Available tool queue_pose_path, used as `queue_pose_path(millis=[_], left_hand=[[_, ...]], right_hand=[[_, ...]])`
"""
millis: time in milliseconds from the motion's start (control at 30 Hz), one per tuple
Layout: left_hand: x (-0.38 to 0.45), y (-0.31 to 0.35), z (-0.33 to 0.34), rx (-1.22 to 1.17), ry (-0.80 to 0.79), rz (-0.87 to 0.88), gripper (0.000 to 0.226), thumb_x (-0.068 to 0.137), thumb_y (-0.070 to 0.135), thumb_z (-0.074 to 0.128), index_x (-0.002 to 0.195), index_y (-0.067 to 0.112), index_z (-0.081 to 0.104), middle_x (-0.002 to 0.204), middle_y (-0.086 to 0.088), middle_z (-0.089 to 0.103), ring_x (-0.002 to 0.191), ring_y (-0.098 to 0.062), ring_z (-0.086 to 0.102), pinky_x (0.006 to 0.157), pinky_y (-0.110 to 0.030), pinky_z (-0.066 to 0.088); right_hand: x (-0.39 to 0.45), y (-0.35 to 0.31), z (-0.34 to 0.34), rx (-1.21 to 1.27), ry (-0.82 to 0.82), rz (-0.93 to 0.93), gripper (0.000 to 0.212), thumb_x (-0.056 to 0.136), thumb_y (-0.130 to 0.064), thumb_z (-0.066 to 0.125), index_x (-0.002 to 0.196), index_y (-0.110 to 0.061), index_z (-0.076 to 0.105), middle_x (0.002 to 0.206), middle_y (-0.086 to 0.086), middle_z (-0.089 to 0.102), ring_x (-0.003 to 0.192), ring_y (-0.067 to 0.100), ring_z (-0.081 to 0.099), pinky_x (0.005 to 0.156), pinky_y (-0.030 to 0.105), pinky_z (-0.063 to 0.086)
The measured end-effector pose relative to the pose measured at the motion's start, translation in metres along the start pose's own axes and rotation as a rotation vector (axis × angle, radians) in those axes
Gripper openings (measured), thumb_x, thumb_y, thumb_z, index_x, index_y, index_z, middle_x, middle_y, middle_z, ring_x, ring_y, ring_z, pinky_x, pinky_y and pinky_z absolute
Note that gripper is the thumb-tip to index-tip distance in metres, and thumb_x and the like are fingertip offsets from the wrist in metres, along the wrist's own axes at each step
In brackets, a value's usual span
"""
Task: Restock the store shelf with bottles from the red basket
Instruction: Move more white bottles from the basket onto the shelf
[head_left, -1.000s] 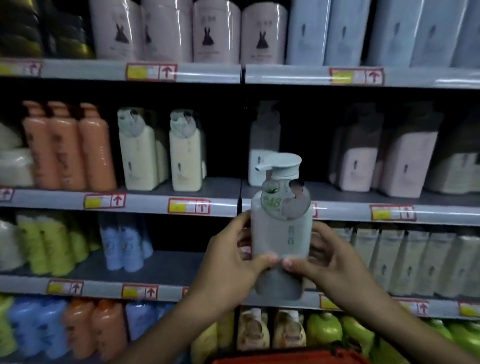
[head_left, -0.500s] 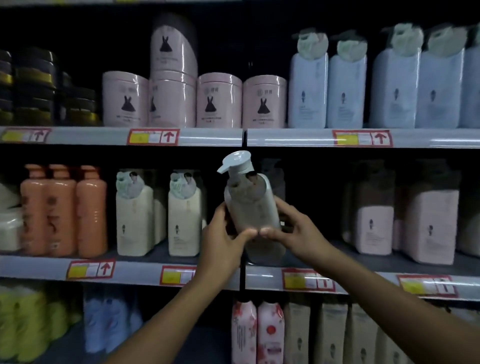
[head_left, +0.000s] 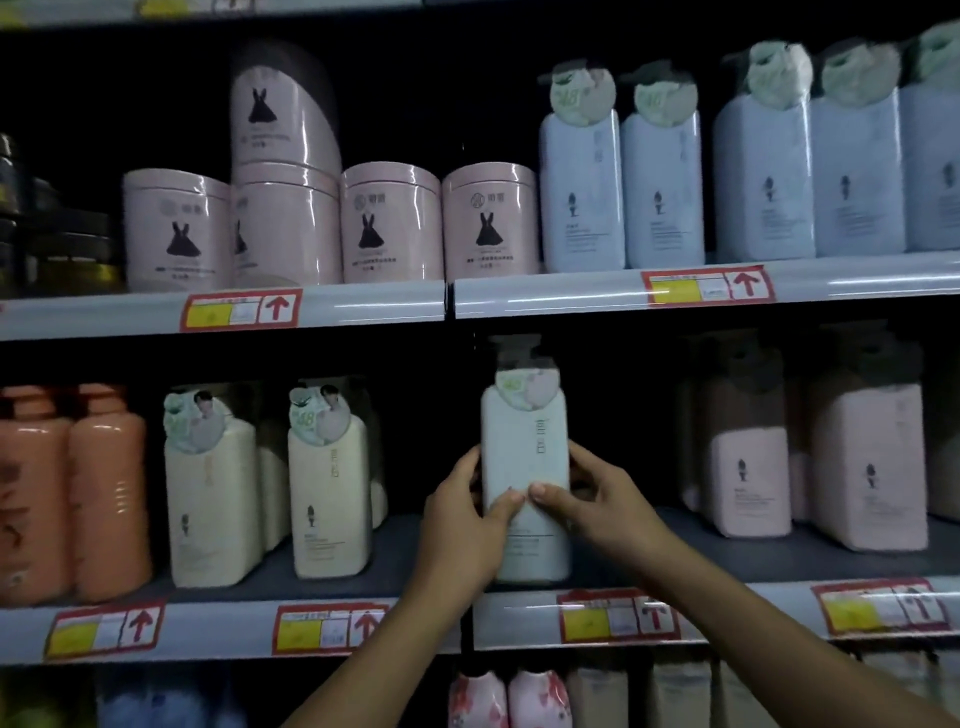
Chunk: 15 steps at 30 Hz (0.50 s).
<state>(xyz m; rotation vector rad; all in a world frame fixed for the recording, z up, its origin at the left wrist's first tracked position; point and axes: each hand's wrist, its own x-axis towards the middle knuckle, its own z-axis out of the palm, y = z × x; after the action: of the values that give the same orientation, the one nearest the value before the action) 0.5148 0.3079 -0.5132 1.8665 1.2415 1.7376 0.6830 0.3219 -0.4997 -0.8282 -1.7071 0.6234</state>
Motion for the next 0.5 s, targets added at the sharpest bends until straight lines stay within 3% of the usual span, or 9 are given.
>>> queue_pose_path(millis=[67, 133, 200, 267, 333, 400, 500], left_hand=[[-0.001, -0.001, 0.001, 0.007, -0.016, 0.003, 0.056, 0.090, 0.022, 0.072, 0.137, 0.039, 0.047, 0.113, 0.030, 0.058, 0.096, 0.019, 0.059, 0.066, 0.003, 0.043], [-0.006, -0.005, 0.001, 0.011, -0.036, -0.029, 0.059, 0.089, 0.025, 0.073, 0.137, 0.044, 0.045, 0.119, 0.023, 0.062, 0.105, 0.010, 0.061, 0.073, 0.000, 0.047], [-0.015, -0.008, 0.001, 0.018, -0.066, -0.059, 0.073, 0.087, 0.025, 0.075, 0.147, 0.045, 0.037, 0.125, 0.017, 0.064, 0.110, 0.001, 0.063, 0.085, -0.014, 0.056], [-0.024, -0.012, 0.004, 0.046, -0.052, -0.074, 0.085, 0.086, 0.022, 0.076, 0.149, 0.052, 0.027, 0.127, 0.013, 0.066, 0.112, -0.005, 0.065, 0.092, -0.031, 0.059], [-0.028, -0.012, 0.009, 0.068, -0.013, -0.083, 0.087, 0.083, 0.020, 0.078, 0.143, 0.057, 0.028, 0.125, 0.010, 0.066, 0.113, -0.011, 0.065, 0.093, -0.039, 0.058], [-0.029, -0.010, 0.012, 0.084, 0.006, -0.095, 0.086, 0.081, 0.019, 0.079, 0.142, 0.056, 0.030, 0.124, 0.007, 0.066, 0.113, -0.014, 0.064, 0.094, -0.041, 0.057], [-0.030, -0.009, 0.014, 0.101, 0.024, -0.096, 0.085, 0.081, 0.018, 0.080, 0.143, 0.051, 0.032, 0.125, 0.006, 0.066, 0.111, -0.012, 0.065, 0.093, -0.038, 0.058]], right_hand=[[-0.003, 0.005, -0.002, -0.064, 0.022, -0.002, 0.059, 0.086, -0.025, 0.078, 0.139, -0.033, 0.055, 0.117, -0.008, 0.072, 0.103, 0.007, 0.070, 0.091, 0.038, 0.060], [-0.007, 0.011, 0.002, -0.103, 0.056, 0.001, 0.057, 0.081, -0.030, 0.082, 0.128, -0.048, 0.055, 0.106, -0.011, 0.073, 0.092, 0.001, 0.071, 0.079, 0.026, 0.061], [-0.010, 0.018, 0.008, -0.069, 0.114, 0.010, 0.056, 0.080, -0.029, 0.084, 0.121, -0.053, 0.054, 0.098, -0.010, 0.074, 0.085, -0.001, 0.071, 0.070, 0.020, 0.059], [-0.013, 0.024, 0.012, -0.030, 0.162, 0.029, 0.052, 0.080, -0.023, 0.084, 0.123, -0.042, 0.061, 0.098, -0.008, 0.076, 0.085, 0.000, 0.073, 0.071, 0.021, 0.061], [-0.015, 0.025, 0.013, 0.043, 0.179, 0.062, 0.049, 0.081, -0.018, 0.083, 0.127, -0.026, 0.067, 0.103, -0.005, 0.077, 0.091, 0.005, 0.075, 0.081, 0.031, 0.063], [-0.016, 0.025, 0.013, 0.081, 0.187, 0.070, 0.048, 0.082, -0.017, 0.082, 0.128, -0.019, 0.067, 0.107, -0.004, 0.077, 0.096, 0.007, 0.074, 0.087, 0.036, 0.062], [-0.019, 0.023, 0.016, 0.068, 0.176, 0.059, 0.045, 0.086, -0.018, 0.079, 0.128, -0.021, 0.066, 0.107, -0.012, 0.076, 0.099, 0.001, 0.072, 0.085, 0.024, 0.060]])
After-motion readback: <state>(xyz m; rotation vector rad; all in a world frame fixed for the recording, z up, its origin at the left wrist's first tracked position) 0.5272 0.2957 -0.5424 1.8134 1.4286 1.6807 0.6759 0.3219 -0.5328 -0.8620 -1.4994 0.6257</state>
